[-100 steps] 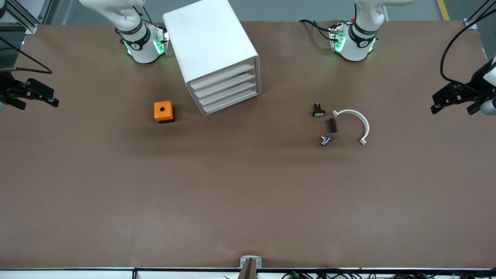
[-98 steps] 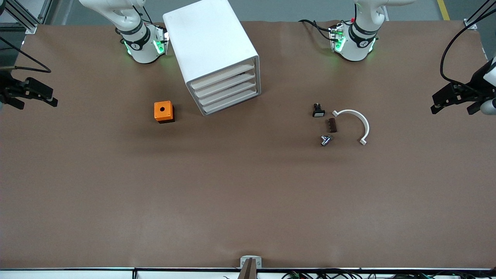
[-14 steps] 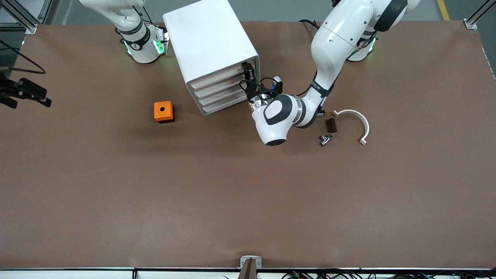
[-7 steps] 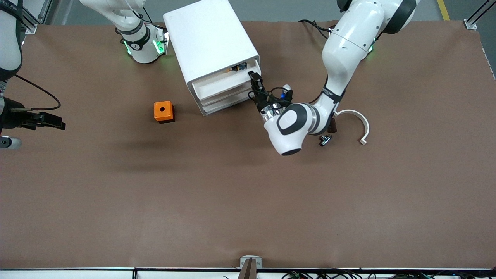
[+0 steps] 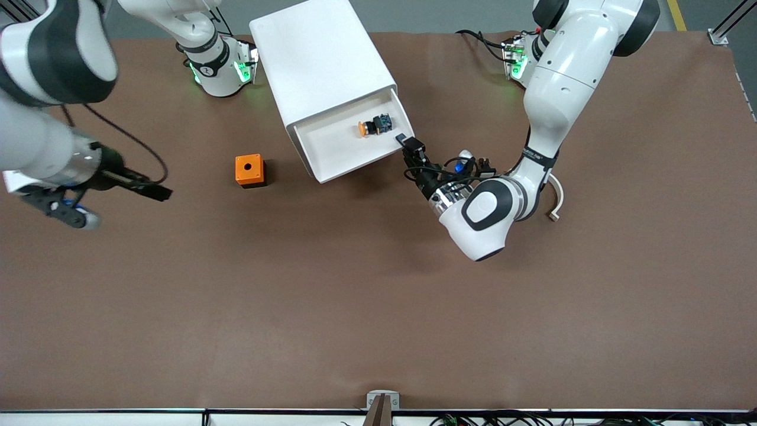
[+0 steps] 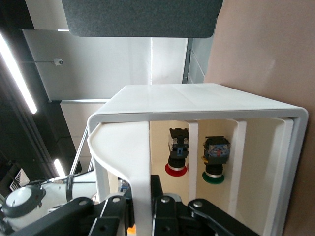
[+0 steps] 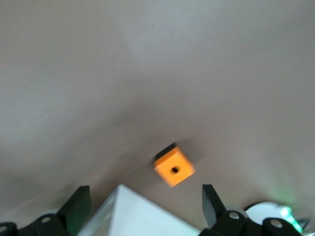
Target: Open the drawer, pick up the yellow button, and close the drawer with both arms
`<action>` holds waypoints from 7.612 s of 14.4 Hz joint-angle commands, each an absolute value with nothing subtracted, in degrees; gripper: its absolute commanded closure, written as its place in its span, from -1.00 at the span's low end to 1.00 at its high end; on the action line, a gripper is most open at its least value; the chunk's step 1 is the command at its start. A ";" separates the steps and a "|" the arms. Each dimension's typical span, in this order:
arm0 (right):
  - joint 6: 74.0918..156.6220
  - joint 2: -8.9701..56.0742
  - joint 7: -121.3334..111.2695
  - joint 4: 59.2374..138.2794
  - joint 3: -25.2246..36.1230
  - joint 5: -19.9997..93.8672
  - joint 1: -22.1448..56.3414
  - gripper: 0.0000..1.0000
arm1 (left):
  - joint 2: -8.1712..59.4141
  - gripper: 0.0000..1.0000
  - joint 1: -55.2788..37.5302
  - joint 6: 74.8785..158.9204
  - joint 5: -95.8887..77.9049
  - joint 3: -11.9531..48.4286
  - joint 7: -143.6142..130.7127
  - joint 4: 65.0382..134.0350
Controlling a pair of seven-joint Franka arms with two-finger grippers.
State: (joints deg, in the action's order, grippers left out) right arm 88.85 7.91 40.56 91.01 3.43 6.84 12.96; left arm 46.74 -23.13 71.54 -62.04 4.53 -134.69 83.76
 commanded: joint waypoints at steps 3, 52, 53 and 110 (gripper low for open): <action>89.72 6.59 64.81 90.79 3.87 8.88 27.21 -1.00 | 46.32 0.74 -22.06 71.37 -61.96 4.39 -134.91 83.14; 105.38 22.06 110.66 90.00 3.96 3.51 57.04 0.38 | 34.01 -0.99 -33.57 109.34 -7.47 -2.20 -58.62 73.92; 105.38 22.06 110.39 89.65 3.96 3.52 56.95 0.77 | 34.01 -0.99 -33.84 109.34 -7.47 -2.20 -58.62 73.92; 135.70 48.96 -3.87 81.65 3.96 0.35 0.00 -1.00 | 38.41 -0.99 -56.43 109.86 -35.68 -1.76 -78.66 77.70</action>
